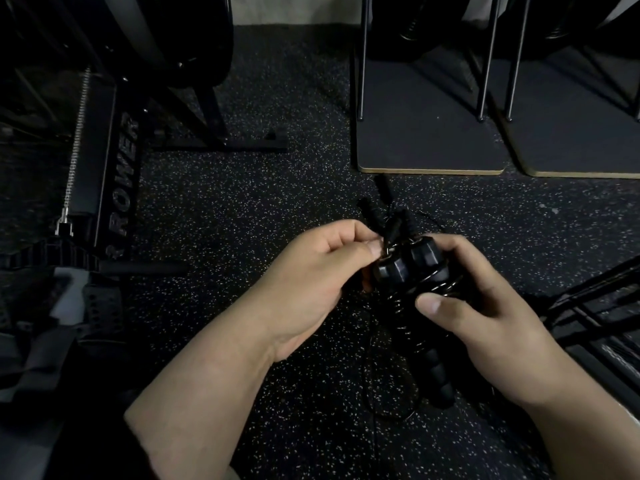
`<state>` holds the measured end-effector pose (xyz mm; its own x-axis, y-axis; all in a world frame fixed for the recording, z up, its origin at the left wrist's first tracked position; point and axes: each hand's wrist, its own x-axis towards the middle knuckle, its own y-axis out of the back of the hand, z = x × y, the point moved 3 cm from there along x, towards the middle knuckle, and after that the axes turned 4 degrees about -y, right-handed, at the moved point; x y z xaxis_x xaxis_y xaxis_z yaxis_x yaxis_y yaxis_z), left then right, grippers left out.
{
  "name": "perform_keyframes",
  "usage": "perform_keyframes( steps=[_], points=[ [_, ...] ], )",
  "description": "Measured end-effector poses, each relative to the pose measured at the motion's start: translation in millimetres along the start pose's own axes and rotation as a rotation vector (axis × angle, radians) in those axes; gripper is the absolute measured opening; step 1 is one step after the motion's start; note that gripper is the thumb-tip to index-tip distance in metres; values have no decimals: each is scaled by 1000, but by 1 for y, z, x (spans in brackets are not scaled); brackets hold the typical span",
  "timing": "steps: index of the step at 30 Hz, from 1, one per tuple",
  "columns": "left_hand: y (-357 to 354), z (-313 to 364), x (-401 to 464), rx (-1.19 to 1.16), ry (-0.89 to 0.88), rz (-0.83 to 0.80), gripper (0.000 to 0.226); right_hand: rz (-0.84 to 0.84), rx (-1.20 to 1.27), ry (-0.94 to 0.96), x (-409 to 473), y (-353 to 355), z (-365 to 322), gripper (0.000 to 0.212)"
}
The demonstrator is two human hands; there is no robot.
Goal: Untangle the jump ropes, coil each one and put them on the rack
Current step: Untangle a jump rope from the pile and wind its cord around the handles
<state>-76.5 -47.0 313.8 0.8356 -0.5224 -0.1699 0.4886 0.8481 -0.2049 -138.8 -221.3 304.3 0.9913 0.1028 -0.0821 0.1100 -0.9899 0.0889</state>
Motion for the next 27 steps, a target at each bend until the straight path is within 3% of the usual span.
perform_keyframes(
  steps=[13,17,27],
  points=[
    [12,4,0,110,43,-42,8,-75,-1,-30,0,1,2,56],
    [11,4,-1,183,102,-51,22,-89,-6,-35,-1,2,0,56],
    [8,-3,2,33,176,62,13,-87,-110,-69,-1,1,-1,57]
  ],
)
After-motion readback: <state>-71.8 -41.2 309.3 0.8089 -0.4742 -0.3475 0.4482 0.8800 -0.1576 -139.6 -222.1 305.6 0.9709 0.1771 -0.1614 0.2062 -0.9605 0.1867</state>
